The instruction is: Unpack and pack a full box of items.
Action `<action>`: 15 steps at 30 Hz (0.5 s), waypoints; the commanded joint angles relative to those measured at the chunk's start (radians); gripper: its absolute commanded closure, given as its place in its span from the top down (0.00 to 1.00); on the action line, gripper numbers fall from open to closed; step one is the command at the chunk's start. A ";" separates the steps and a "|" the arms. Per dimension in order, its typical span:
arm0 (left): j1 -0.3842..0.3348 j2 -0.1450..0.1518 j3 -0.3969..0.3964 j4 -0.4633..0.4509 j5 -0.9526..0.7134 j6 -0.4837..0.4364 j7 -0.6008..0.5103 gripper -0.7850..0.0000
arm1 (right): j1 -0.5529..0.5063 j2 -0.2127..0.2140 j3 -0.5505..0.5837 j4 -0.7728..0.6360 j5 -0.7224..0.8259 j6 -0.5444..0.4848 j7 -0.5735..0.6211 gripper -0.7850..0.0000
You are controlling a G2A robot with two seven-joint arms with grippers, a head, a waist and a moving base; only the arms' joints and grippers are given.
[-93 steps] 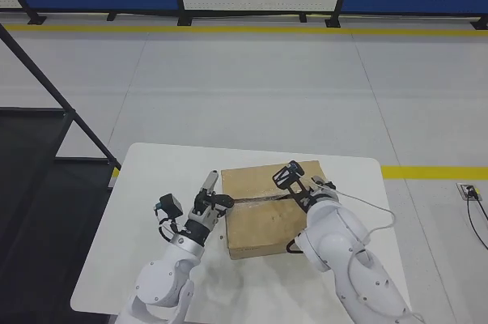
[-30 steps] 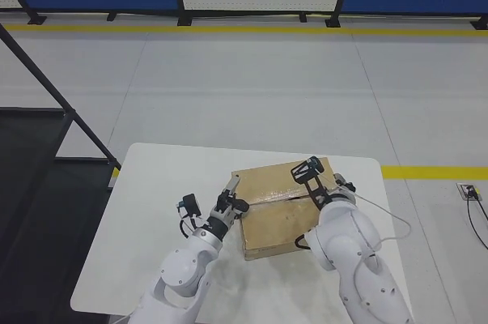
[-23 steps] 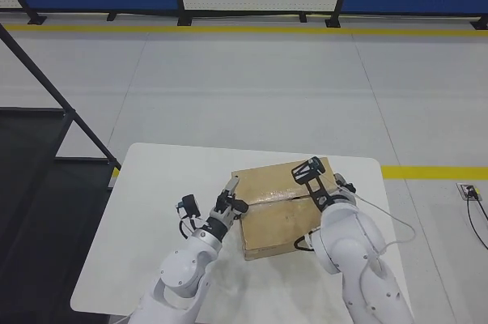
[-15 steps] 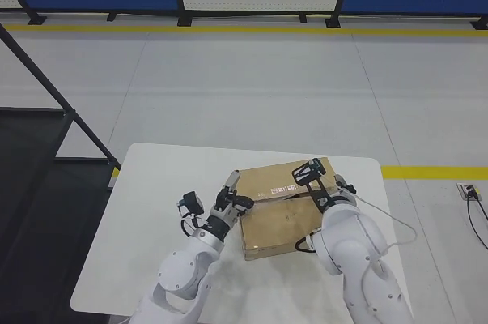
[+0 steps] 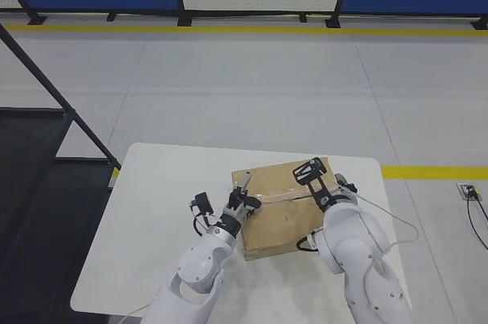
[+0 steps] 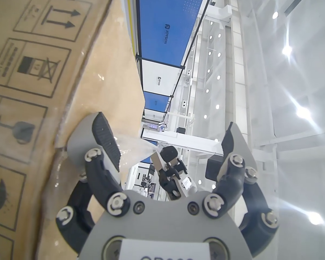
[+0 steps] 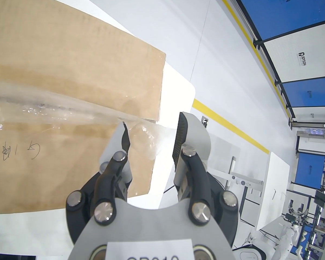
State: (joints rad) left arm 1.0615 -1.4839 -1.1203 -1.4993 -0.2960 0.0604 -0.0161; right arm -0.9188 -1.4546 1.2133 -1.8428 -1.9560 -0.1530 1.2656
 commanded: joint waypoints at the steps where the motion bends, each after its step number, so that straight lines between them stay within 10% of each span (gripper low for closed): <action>1: 0.002 0.000 -0.005 0.005 0.001 0.002 0.000 1.00 | 0.002 -0.001 0.006 0.001 -0.006 0.002 0.002 0.47; 13: 0.006 -0.005 -0.012 0.007 0.002 0.010 -0.002 1.00 | 0.014 -0.009 0.050 0.007 -0.006 0.030 0.009 0.51; 15: 0.009 -0.006 -0.012 -0.006 -0.007 0.010 -0.005 1.00 | 0.016 -0.012 0.061 0.004 0.049 0.030 0.003 0.84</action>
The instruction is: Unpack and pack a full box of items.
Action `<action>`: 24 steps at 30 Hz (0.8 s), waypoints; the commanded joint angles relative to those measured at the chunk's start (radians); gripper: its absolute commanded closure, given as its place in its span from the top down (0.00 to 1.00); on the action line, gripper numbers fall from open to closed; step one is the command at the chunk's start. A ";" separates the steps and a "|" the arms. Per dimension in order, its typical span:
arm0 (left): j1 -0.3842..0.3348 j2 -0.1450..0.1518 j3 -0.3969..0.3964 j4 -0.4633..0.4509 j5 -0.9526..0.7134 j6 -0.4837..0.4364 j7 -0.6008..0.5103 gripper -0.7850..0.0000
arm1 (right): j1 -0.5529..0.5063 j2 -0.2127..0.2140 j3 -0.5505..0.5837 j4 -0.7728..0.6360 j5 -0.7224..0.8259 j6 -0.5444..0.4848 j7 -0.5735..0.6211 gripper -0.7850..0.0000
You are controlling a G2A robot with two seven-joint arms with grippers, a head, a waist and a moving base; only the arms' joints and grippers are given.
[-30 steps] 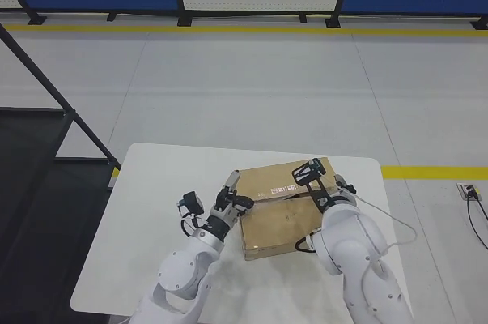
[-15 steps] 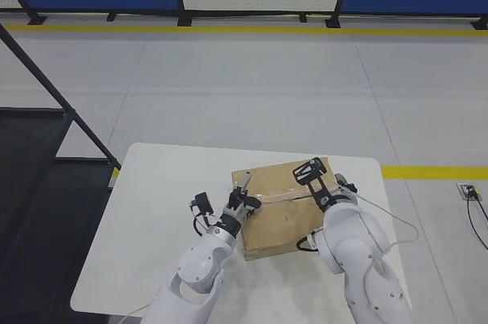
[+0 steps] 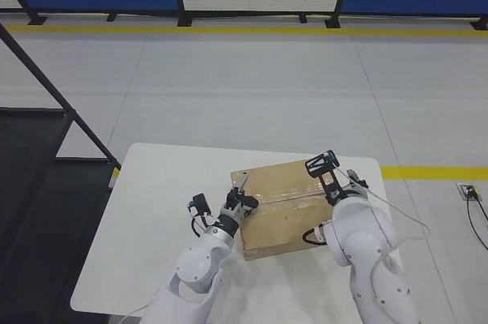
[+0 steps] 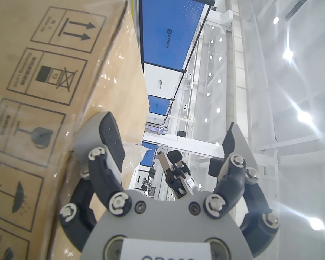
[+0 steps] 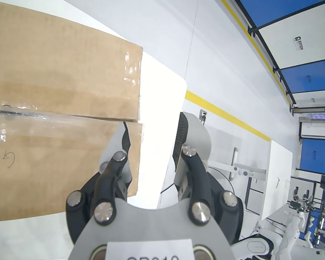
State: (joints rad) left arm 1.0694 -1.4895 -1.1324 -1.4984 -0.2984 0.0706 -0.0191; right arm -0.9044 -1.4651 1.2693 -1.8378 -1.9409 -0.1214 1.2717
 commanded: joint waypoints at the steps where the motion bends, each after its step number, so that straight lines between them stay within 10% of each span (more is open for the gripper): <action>1: 0.003 -0.001 0.000 -0.016 -0.006 -0.002 -0.003 1.00 | 0.003 -0.002 0.012 0.003 0.064 -0.011 0.000 1.00; 11: 0.041 -0.004 -0.010 -0.131 -0.022 -0.020 0.009 1.00 | 0.065 -0.014 0.142 0.028 0.575 -0.043 0.043 1.00; 24: 0.075 0.000 -0.067 -0.206 -0.031 -0.020 0.015 1.00 | 0.027 -0.001 0.231 0.035 0.698 -0.065 0.052 1.00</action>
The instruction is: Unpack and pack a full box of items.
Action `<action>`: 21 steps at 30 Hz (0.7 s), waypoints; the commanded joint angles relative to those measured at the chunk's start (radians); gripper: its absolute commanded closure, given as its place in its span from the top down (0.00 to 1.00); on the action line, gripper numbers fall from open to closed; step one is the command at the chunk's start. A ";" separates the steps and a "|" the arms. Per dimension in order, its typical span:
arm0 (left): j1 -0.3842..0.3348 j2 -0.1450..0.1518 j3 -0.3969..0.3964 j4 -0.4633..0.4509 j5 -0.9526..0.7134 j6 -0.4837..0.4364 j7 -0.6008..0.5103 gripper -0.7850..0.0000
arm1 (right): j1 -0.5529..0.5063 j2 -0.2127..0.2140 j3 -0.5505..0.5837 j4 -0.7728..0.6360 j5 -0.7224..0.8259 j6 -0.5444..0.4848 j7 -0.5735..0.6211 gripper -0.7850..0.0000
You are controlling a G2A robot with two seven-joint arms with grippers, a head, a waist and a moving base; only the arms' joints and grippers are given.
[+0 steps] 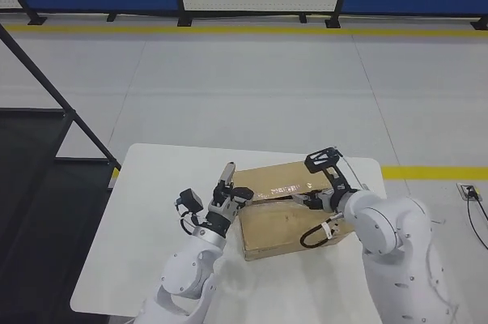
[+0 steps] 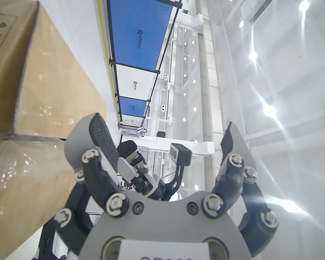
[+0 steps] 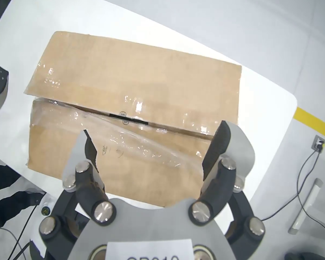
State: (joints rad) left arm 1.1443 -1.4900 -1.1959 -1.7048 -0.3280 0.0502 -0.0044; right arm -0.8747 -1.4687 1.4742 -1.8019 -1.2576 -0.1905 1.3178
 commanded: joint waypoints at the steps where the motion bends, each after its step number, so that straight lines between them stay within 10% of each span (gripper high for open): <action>1: 0.001 0.000 -0.008 0.000 -0.002 0.001 0.000 1.00 | -0.008 0.007 0.049 -0.003 0.016 0.009 0.013 1.00; 21: 0.006 0.001 -0.038 -0.010 0.003 0.014 -0.007 1.00 | -0.012 0.086 0.266 0.187 0.203 -0.346 -0.056 0.91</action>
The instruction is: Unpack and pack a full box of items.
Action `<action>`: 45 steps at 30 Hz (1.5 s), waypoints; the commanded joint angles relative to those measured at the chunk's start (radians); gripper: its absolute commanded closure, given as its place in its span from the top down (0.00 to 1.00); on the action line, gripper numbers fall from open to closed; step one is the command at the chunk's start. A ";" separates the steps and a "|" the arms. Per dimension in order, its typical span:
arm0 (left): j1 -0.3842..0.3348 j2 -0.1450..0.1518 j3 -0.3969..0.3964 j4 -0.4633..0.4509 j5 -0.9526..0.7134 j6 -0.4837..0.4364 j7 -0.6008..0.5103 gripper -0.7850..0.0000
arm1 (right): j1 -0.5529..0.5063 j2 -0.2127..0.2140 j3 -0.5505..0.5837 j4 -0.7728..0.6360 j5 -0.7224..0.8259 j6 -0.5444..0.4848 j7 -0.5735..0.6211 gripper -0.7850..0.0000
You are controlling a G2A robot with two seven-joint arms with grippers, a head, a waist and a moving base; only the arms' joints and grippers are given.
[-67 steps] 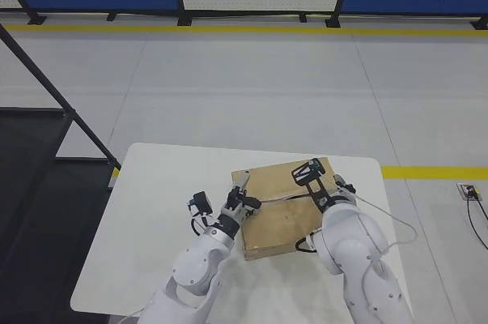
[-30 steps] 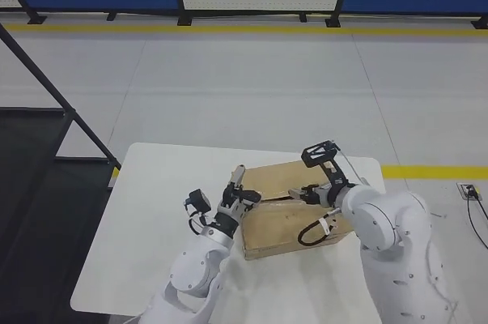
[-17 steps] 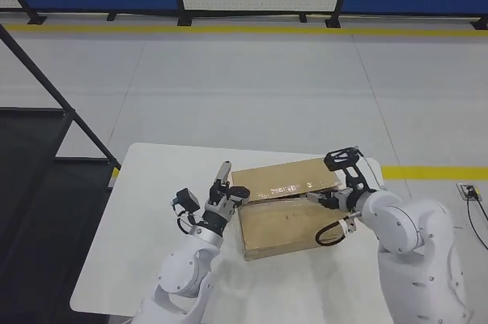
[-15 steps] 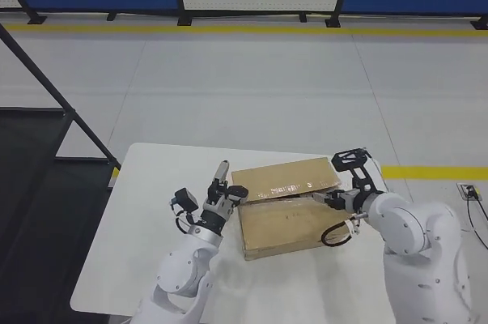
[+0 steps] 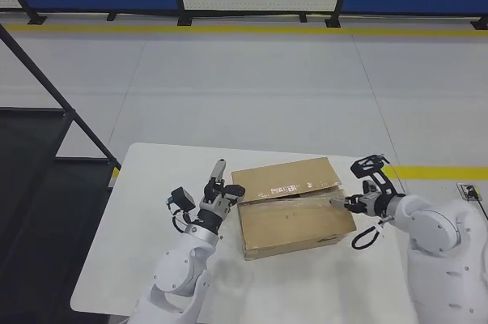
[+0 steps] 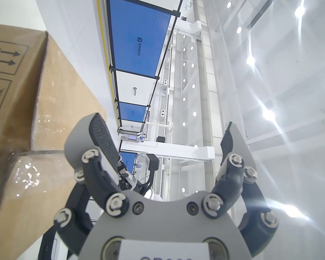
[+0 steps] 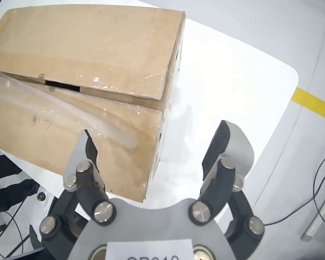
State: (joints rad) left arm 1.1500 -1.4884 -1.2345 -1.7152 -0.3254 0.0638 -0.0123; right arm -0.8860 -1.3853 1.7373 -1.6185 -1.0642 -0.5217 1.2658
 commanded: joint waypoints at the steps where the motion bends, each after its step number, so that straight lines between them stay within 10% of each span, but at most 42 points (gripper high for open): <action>1: 0.000 0.000 0.001 0.001 0.001 0.000 0.001 1.00 | -0.003 0.006 0.002 0.005 0.024 -0.038 -0.012 0.91; 7: -0.001 -0.002 0.006 0.003 0.008 0.001 0.003 1.00 | -0.028 0.035 -0.020 0.009 0.072 -0.112 -0.079 0.87; 9: -0.001 -0.002 0.007 0.004 0.010 0.001 0.004 1.00 | -0.031 0.047 -0.027 0.013 0.077 -0.124 -0.092 0.49; 16: 0.000 -0.004 0.009 0.006 0.014 -0.001 0.007 1.00 | -0.038 0.079 -0.046 0.014 0.107 -0.136 -0.104 0.25; 19: 0.002 -0.004 0.009 0.007 0.014 -0.004 0.009 1.00 | -0.041 0.090 -0.048 0.015 0.124 -0.138 -0.105 0.00; 45: 0.010 -0.009 0.021 0.001 0.028 -0.003 -0.004 1.00 | 0.017 0.150 -0.087 0.028 0.328 -0.110 -0.202 0.00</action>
State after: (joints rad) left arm 1.1597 -1.4967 -1.2145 -1.7142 -0.2978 0.0605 -0.0172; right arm -0.8655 -1.2382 1.6453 -1.5895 -0.7480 -0.6190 1.0701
